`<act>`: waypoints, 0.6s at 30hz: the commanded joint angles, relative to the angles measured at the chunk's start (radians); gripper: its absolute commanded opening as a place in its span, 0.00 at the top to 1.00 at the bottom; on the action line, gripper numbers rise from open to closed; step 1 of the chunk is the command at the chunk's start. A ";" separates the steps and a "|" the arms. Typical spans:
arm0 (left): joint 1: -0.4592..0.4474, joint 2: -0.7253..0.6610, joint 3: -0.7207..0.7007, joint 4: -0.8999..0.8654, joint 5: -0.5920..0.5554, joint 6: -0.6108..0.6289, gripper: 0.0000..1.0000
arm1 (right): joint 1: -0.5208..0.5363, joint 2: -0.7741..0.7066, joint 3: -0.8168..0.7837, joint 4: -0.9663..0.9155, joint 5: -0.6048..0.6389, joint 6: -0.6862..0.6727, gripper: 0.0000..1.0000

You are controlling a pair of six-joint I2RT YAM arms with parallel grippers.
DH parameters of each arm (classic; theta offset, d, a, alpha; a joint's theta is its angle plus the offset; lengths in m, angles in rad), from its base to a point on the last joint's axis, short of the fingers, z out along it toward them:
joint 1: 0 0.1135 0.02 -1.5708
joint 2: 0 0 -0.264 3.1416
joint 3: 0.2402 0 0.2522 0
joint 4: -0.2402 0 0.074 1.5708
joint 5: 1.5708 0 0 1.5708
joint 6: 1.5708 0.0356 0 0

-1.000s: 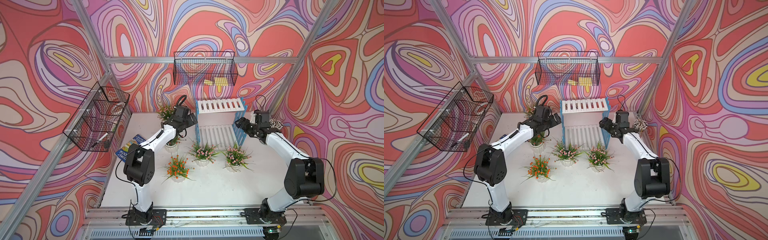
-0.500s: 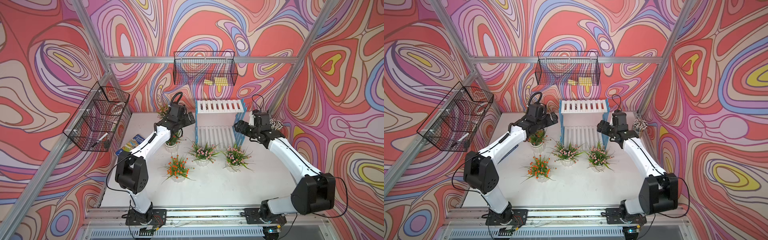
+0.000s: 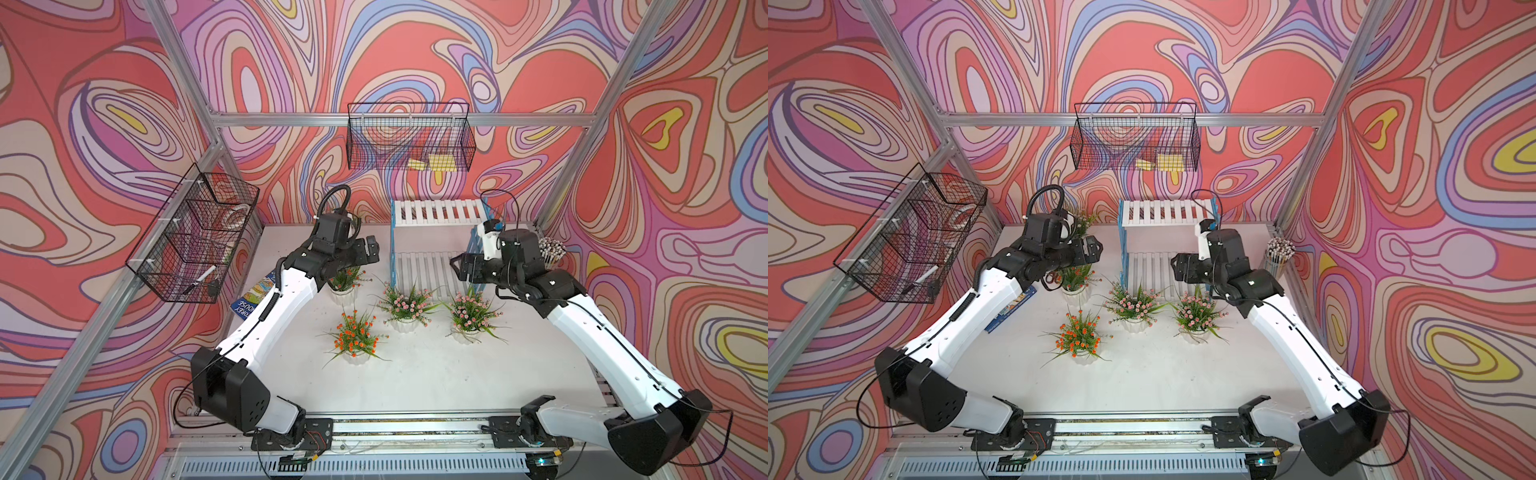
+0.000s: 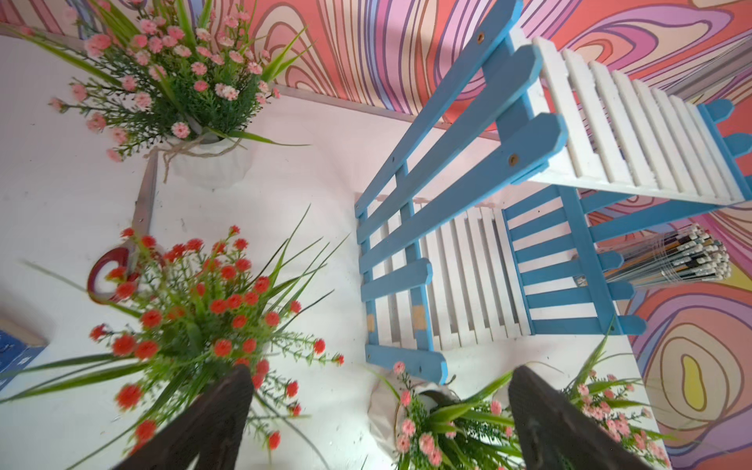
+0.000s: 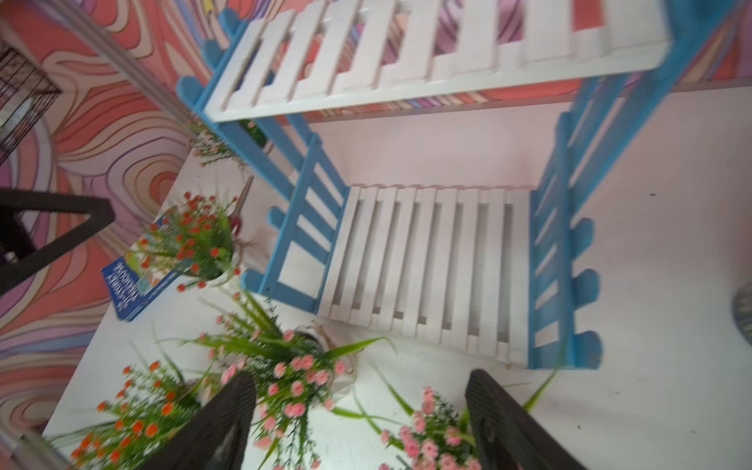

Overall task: Place the baby's breath potted plants on the rack by color
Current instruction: Pick up the baby's breath potted plant from the center of the board.

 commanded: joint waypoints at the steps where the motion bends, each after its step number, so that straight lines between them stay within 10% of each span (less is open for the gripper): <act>1: 0.021 -0.022 -0.014 -0.079 -0.002 0.023 0.00 | 0.104 -0.037 -0.049 -0.034 0.009 0.030 0.15; 10: 0.065 0.024 -0.046 -0.044 0.042 -0.010 0.00 | 0.554 -0.068 -0.275 0.052 0.291 0.216 0.16; 18: 0.070 0.037 -0.080 0.013 0.064 -0.033 0.00 | 0.719 -0.027 -0.507 0.287 0.445 0.333 0.10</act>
